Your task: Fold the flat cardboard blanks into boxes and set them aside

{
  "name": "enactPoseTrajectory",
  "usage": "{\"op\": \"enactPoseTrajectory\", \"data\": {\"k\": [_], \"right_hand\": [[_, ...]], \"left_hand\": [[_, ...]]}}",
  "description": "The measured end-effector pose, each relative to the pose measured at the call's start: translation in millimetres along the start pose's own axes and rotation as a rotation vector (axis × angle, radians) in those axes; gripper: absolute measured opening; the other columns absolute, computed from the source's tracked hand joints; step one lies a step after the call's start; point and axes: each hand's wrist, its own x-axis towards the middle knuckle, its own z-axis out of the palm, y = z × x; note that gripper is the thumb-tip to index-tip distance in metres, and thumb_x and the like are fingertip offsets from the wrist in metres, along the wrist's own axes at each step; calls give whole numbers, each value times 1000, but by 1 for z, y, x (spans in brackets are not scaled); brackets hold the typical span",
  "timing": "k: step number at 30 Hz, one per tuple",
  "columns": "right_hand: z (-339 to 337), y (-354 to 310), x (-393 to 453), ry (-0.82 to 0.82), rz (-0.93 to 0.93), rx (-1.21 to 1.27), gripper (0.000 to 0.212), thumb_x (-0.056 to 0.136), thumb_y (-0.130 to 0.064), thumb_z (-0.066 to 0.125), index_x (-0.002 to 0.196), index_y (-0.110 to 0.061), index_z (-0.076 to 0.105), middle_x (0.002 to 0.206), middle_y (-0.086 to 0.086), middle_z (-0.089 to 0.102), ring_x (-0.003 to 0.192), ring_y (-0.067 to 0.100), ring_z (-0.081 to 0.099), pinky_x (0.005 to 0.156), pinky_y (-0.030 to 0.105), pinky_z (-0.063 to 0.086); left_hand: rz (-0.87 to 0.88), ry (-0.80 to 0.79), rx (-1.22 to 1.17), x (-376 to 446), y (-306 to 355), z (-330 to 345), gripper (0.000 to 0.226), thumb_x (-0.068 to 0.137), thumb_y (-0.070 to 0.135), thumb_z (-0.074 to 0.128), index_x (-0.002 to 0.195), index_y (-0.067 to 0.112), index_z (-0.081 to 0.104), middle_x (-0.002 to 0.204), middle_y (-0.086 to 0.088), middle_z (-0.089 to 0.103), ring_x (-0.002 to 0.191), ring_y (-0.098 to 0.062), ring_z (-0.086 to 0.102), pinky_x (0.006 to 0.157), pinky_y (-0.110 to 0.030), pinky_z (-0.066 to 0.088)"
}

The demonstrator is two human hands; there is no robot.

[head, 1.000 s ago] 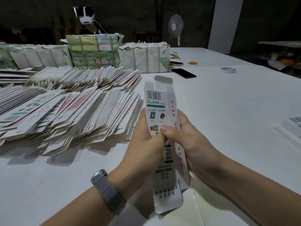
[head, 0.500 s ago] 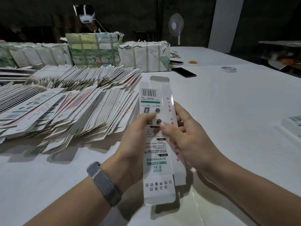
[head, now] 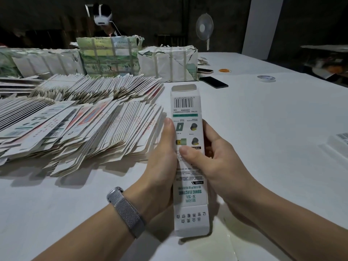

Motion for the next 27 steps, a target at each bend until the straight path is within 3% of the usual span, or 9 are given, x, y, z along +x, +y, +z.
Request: {"op": "enactPoseTrajectory", "data": {"k": [3, 5, 8, 12, 16, 20, 24, 27], "right_hand": [[-2, -2, 0, -1, 12, 2, 46, 93, -23, 64, 136, -36, 54, 118, -6, 73, 104, 17, 72, 83, 34, 60], [-5, -6, 2, 15, 11, 22, 36, 97, -23, 61, 132, -33, 59, 115, -4, 74, 102, 18, 73, 81, 32, 60], [-14, -15, 5, 76, 11, 84, 35, 93, -32, 56, 125, -23, 67, 107, 1, 77, 95, 18, 75, 74, 25, 59], [-19, -19, 7, 104, -19, 60, 36, 90, -31, 57, 121, -19, 70, 105, 1, 77, 94, 17, 74, 73, 23, 58], [-20, -18, 7, 111, -13, 41, 36, 89, -32, 59, 121, -19, 70, 104, 2, 77, 93, 20, 74, 72, 27, 59], [-19, -18, 7, 97, -7, 65, 37, 84, -30, 63, 120, -21, 71, 99, 8, 77, 88, 24, 75, 72, 34, 61], [-19, -15, 8, 117, 17, 70, 57, 78, -30, 69, 134, -31, 60, 99, 15, 76, 84, 29, 75, 75, 45, 63], [-18, -12, 9, 135, 28, 59, 64, 77, -31, 70, 140, -33, 54, 100, 18, 75, 84, 29, 75, 77, 45, 63]], "left_hand": [[3, -29, 9, 1, -2, 0, 55, 97, 63, 37, 94, 31, 81, 99, -10, 79, 86, -29, 78, 67, -39, 64], [26, -48, 15, 2, -2, 0, 53, 96, 60, 39, 106, 25, 78, 100, -13, 78, 87, -29, 77, 66, -36, 63], [128, -95, 98, 4, 1, 0, 54, 91, 56, 43, 124, 20, 65, 109, -16, 75, 98, -31, 75, 79, -41, 63], [190, -133, 202, 6, 8, -5, 44, 91, 54, 45, 116, 25, 68, 101, -10, 76, 89, -27, 74, 74, -41, 64], [217, -126, 259, 6, 15, -9, 46, 87, 53, 52, 114, 20, 70, 98, -11, 77, 83, -27, 73, 73, -47, 62], [221, -149, 231, 7, 14, -15, 47, 86, 48, 57, 120, 16, 60, 92, -4, 77, 74, -19, 73, 63, -38, 60], [252, -177, 211, 12, 10, -18, 50, 93, 47, 61, 135, 25, 48, 106, -3, 77, 84, -22, 74, 67, -36, 62], [260, -179, 230, 15, 9, -21, 53, 91, 44, 56, 141, 32, 42, 106, -2, 78, 87, -23, 75, 67, -36, 61]]}}
